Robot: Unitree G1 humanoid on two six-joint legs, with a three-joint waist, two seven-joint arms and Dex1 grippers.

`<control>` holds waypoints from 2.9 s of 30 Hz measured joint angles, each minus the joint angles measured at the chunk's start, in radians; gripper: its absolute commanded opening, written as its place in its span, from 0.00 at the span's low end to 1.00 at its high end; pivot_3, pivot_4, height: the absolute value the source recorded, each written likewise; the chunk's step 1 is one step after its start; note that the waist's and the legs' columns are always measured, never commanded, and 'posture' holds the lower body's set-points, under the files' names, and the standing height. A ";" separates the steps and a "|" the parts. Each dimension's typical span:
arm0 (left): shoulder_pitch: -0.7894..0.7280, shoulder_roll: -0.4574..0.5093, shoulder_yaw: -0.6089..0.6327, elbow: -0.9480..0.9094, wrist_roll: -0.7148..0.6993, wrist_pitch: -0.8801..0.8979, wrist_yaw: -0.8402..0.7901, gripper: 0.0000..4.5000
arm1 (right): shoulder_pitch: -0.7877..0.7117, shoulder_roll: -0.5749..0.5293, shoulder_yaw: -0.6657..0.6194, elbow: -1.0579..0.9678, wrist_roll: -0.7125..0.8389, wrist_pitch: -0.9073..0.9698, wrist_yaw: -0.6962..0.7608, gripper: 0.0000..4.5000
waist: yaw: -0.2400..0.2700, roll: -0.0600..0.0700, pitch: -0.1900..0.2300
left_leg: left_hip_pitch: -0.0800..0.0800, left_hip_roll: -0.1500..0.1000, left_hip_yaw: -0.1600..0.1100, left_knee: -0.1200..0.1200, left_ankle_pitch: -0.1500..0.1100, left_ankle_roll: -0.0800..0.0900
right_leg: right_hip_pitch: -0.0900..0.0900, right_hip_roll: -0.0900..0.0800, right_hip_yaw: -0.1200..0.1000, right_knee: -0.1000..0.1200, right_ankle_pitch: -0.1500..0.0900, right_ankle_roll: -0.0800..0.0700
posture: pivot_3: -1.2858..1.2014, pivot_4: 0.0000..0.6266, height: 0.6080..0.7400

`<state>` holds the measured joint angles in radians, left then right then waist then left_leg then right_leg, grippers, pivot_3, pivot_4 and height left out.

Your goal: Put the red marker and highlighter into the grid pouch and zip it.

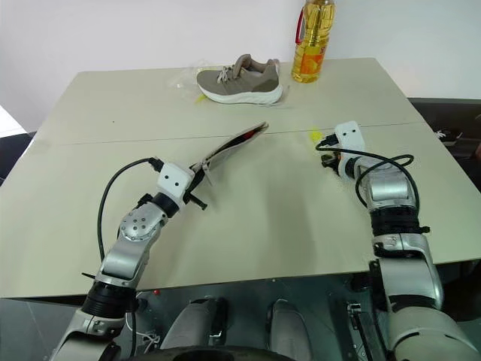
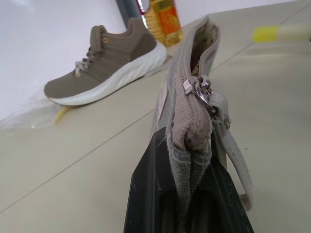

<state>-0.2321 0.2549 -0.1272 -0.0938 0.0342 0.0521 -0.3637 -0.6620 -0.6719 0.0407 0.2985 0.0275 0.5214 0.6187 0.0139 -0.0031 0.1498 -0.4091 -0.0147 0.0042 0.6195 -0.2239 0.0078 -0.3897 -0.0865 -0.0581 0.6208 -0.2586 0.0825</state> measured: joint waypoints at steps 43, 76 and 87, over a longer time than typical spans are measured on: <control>-0.038 0.128 -0.109 -0.077 -0.046 -0.020 -0.303 0.00 | 0.057 -0.215 0.229 -0.402 -0.160 -0.551 0.456 0.19 | 0.001 -0.001 0.000 | 0.000 0.004 0.000 0.003 0.000 0.000 | 0.001 0.000 0.000 -0.002 0.000 -0.001 | 0.52 0.24 0.93; -0.135 -0.204 0.020 -0.083 -0.409 0.421 -0.089 0.00 | 0.143 0.119 0.007 -0.661 0.448 0.459 0.122 0.73 | 0.025 -0.001 0.000 | -0.001 0.004 -0.001 0.006 -0.001 0.001 | 0.002 0.000 0.000 -0.002 0.000 -0.002 | 0.52 0.24 0.93; -0.127 -0.191 0.013 -0.072 -0.378 0.393 -0.071 0.00 | 0.092 0.130 0.026 -0.625 0.456 0.483 0.084 0.01 | 0.024 -0.001 0.000 | -0.002 0.004 -0.001 0.007 -0.001 0.001 | 0.001 0.001 0.000 -0.002 0.000 -0.003 | 0.52 0.24 0.93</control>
<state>-0.3590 0.0640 -0.1143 -0.1662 -0.3442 0.4455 -0.4344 -0.5703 -0.5415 0.0668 -0.3265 0.4830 1.0043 0.7026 0.0378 -0.0044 0.1499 -0.4107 -0.0105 0.0036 0.6262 -0.2251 0.0090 -0.3886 -0.0860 -0.0580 0.6191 -0.2587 0.0797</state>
